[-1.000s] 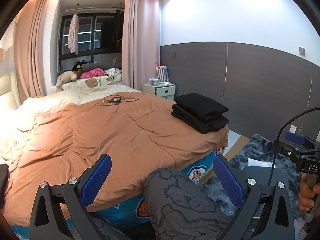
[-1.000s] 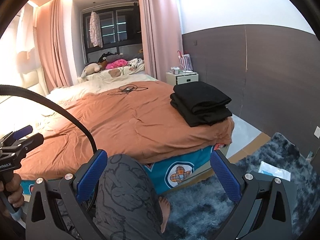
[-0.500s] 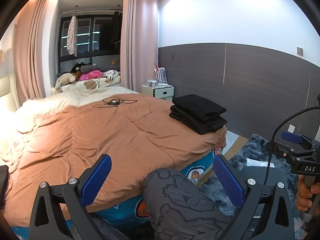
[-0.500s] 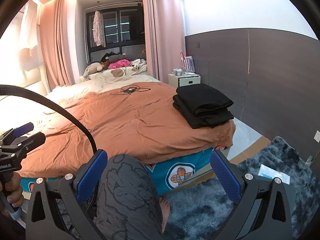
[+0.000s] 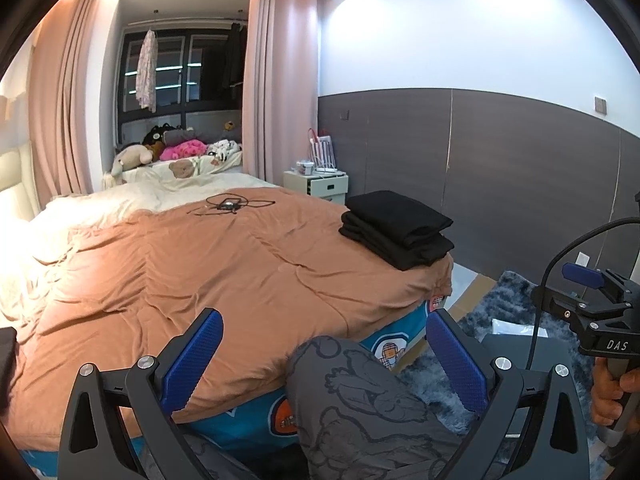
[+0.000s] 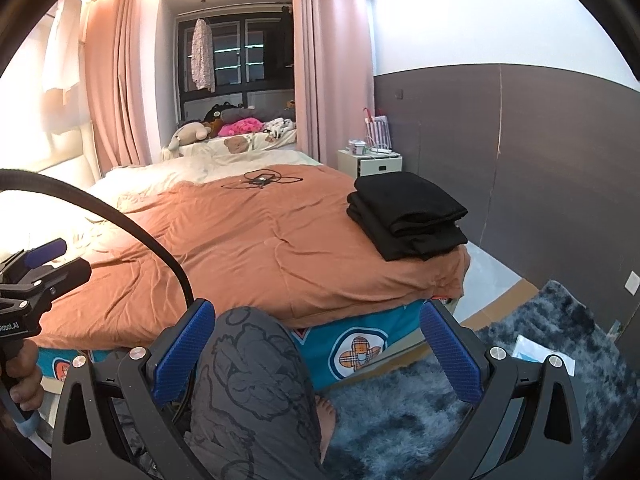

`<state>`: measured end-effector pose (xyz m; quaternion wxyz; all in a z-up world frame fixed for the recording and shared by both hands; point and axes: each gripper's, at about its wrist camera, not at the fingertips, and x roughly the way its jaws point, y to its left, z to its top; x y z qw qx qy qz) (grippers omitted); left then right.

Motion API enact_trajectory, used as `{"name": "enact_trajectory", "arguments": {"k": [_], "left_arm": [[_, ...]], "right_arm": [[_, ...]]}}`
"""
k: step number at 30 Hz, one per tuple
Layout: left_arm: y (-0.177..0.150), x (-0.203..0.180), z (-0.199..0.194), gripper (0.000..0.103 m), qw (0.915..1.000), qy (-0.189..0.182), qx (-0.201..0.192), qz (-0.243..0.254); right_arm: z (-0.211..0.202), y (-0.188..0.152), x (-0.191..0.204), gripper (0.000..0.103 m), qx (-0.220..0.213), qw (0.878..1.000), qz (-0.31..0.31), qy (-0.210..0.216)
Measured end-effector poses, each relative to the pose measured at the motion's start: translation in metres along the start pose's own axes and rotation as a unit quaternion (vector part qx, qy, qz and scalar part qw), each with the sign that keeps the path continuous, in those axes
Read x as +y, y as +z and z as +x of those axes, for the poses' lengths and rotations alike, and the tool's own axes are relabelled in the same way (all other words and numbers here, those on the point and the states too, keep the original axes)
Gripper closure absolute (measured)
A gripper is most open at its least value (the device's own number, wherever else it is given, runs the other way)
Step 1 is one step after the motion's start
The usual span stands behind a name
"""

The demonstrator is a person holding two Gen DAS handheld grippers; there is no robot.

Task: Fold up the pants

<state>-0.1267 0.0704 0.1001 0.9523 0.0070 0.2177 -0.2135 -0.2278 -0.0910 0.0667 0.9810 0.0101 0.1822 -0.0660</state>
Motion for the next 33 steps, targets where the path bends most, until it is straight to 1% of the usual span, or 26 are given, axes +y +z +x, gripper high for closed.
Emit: {"name": "enact_trajectory", "arguments": {"k": [33], "left_arm": [[-0.002,-0.007,-0.003,0.000,1.0000,0.000,-0.004,0.007]], "right_arm": [[0.004,0.001,-0.012,0.000,0.000,1.000,-0.002,0.002]]}}
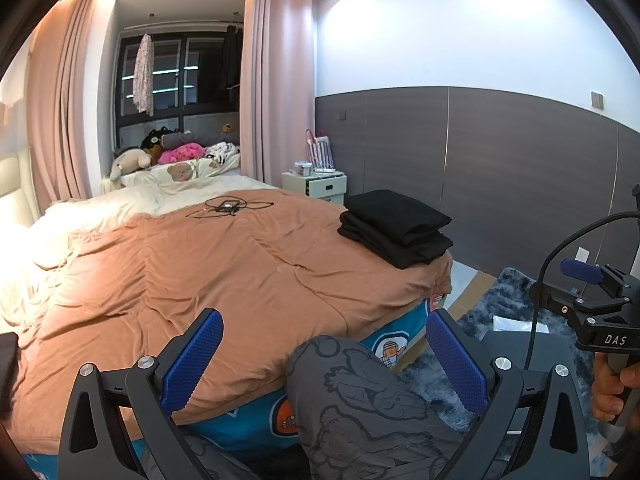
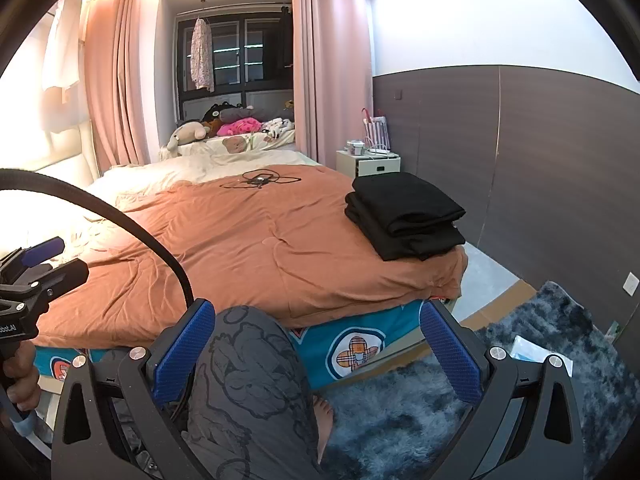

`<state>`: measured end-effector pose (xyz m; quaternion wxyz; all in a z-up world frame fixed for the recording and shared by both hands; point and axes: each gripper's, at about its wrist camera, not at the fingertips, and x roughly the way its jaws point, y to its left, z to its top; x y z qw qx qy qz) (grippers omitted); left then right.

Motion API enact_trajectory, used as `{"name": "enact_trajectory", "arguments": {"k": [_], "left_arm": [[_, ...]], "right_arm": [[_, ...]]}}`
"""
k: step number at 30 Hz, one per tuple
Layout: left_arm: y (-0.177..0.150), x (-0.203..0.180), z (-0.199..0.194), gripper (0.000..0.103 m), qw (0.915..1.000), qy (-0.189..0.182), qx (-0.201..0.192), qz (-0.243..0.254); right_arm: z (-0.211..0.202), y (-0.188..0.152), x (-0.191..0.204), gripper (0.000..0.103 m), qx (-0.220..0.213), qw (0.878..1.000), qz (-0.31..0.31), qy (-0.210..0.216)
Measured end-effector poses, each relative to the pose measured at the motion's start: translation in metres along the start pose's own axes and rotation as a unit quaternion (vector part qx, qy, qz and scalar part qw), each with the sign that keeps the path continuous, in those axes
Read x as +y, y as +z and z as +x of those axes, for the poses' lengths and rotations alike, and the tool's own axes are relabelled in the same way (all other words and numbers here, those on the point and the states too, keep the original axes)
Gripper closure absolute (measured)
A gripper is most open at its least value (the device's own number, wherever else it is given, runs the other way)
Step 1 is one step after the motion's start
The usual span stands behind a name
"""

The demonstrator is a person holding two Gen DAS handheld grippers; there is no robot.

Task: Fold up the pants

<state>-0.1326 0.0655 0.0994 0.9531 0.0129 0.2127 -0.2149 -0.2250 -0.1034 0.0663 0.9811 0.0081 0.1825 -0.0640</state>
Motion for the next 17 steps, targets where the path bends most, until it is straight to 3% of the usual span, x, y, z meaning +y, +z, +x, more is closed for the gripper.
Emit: {"name": "enact_trajectory", "arguments": {"k": [17], "left_arm": [[-0.0008,0.0028,-0.0084,0.000,1.0000,-0.004,-0.007,0.001]], "right_arm": [[0.0023,0.0013,-0.0037,0.000,0.002,1.000,0.000,0.001]]}}
